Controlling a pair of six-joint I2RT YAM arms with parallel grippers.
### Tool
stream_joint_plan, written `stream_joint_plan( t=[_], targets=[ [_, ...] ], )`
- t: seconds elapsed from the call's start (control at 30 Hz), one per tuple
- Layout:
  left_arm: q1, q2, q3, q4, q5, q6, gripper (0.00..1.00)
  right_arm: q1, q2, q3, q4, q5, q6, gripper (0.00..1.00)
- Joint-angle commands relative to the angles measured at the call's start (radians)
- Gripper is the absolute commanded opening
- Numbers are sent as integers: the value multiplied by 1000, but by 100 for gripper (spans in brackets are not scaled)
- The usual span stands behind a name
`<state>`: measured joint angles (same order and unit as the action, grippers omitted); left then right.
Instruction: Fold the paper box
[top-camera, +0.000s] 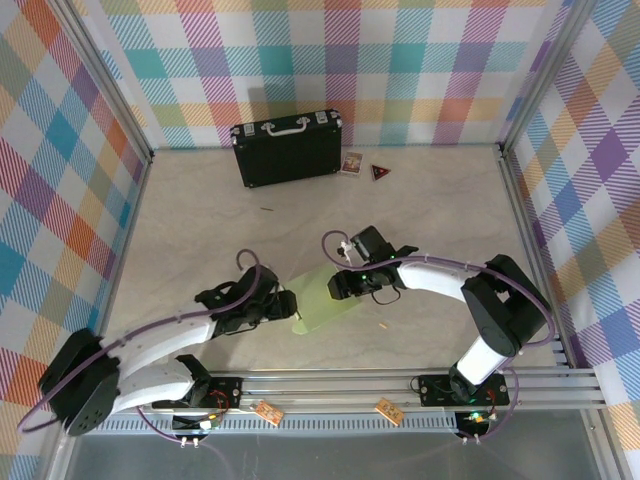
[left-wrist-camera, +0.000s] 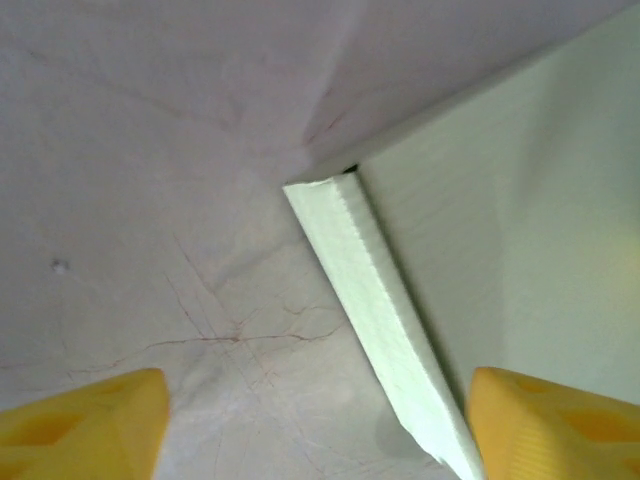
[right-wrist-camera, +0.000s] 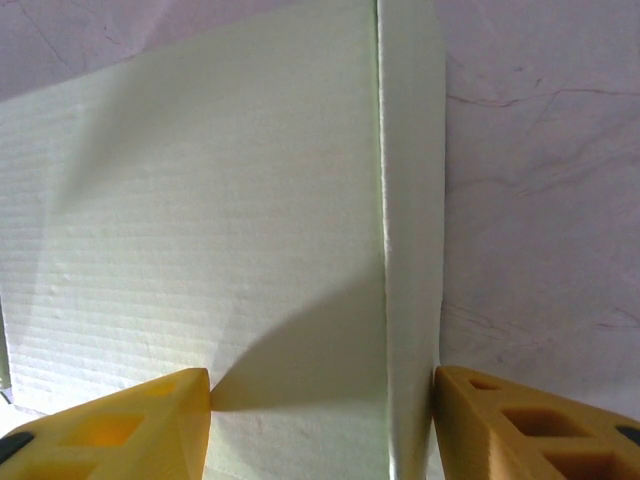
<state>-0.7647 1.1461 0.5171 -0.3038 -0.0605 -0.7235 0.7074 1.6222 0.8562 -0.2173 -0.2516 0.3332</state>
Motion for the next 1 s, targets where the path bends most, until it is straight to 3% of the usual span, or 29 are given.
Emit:
stream_joint_plan(
  t=[0.0, 0.27, 0.47, 0.6, 0.97],
  targets=[
    [-13, 86, 49, 7, 7, -1, 69, 9, -24, -20, -34, 44, 11, 62],
    [-13, 162, 101, -36, -33, 30, 66, 9, -128, 0, -225, 189, -26, 69],
    [-13, 182, 125, -43, -21, 35, 63, 11, -161, 68, -444, 138, 14, 65],
    [-13, 192, 132, -46, -22, 38, 63, 19, -155, 47, -397, -25, 19, 63],
    [-14, 206, 146, -45, -1, 44, 63, 23, -51, 70, -353, -6, 24, 52]
  ],
)
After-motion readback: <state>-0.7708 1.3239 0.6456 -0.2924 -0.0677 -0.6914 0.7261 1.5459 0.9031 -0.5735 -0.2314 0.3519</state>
